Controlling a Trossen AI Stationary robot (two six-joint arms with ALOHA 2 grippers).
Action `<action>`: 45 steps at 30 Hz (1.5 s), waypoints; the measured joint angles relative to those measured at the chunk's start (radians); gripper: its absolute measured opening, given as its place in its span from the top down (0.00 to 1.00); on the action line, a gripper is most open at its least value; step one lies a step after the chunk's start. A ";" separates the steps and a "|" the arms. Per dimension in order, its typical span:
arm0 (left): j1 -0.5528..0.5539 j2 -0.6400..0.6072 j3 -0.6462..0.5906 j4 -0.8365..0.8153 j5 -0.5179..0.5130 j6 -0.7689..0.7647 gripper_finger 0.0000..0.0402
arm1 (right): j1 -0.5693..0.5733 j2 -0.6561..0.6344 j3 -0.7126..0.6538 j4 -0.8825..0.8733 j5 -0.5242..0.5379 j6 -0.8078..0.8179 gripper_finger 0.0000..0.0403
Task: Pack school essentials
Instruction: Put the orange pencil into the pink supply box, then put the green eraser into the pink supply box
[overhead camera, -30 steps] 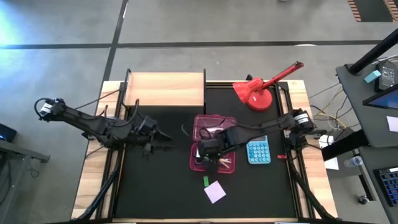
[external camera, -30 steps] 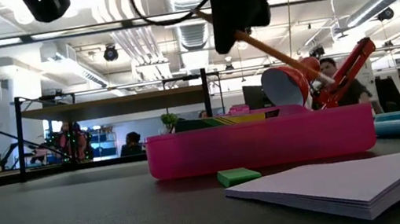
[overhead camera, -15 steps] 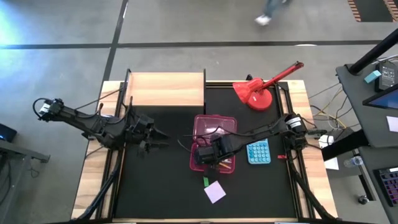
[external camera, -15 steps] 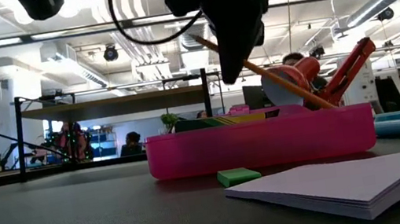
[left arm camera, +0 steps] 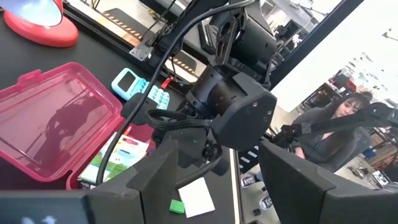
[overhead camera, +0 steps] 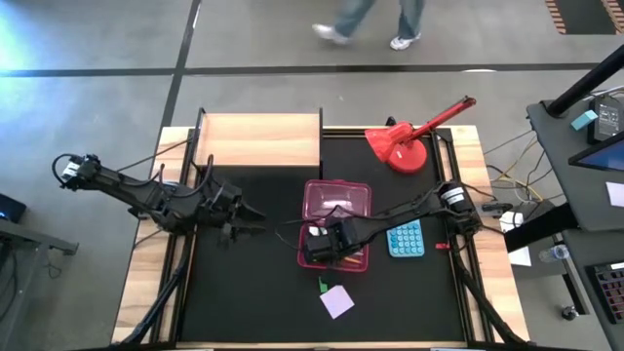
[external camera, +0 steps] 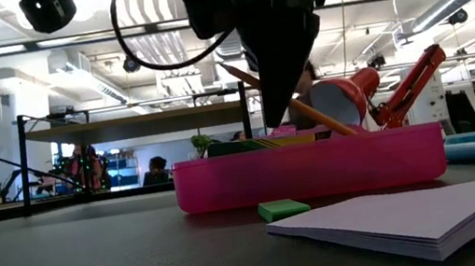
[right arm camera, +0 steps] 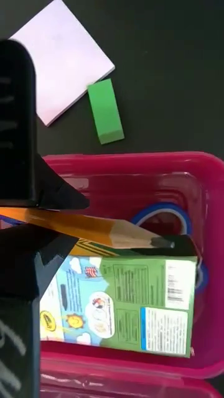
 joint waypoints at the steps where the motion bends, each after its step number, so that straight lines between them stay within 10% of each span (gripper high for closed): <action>1: 0.000 0.000 0.000 -0.001 0.000 0.000 0.48 | 0.000 0.000 0.000 0.002 0.000 -0.001 0.97; 31: 0.000 0.002 -0.002 0.000 -0.004 0.000 0.48 | -0.002 0.003 -0.039 0.075 0.002 0.077 0.96; 45: 0.000 0.002 -0.002 0.000 -0.004 0.000 0.48 | -0.003 0.001 -0.047 0.087 -0.009 0.170 0.71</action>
